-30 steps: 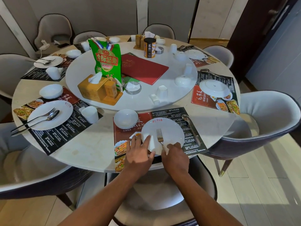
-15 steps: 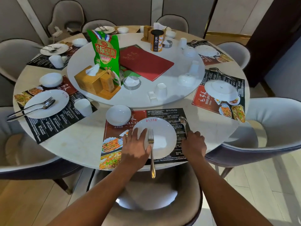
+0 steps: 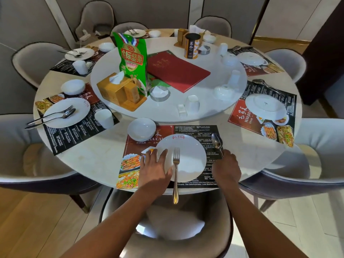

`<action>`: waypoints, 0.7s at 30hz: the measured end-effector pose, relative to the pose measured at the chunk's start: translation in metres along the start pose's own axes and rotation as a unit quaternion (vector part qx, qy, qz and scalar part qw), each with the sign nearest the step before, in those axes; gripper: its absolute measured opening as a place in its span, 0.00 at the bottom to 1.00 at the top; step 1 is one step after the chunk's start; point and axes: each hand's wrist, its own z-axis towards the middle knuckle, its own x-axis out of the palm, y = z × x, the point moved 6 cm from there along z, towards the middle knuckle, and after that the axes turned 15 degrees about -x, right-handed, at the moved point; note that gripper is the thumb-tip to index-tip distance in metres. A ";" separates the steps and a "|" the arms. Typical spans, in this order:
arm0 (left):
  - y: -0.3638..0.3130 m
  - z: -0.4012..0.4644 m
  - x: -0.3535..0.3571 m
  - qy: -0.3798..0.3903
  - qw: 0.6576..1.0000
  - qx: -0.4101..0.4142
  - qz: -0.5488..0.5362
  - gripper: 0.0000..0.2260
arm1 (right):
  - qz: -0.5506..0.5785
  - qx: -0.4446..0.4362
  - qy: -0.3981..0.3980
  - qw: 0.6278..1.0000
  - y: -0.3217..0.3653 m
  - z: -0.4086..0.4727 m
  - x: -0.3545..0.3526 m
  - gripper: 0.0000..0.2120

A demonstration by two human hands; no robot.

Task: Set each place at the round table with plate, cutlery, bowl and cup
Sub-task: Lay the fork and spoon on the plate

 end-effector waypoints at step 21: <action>0.034 -0.016 -0.018 0.000 0.996 0.089 0.009 0.30 | 0.117 -0.025 -0.028 0.992 0.068 -0.100 0.049 0.16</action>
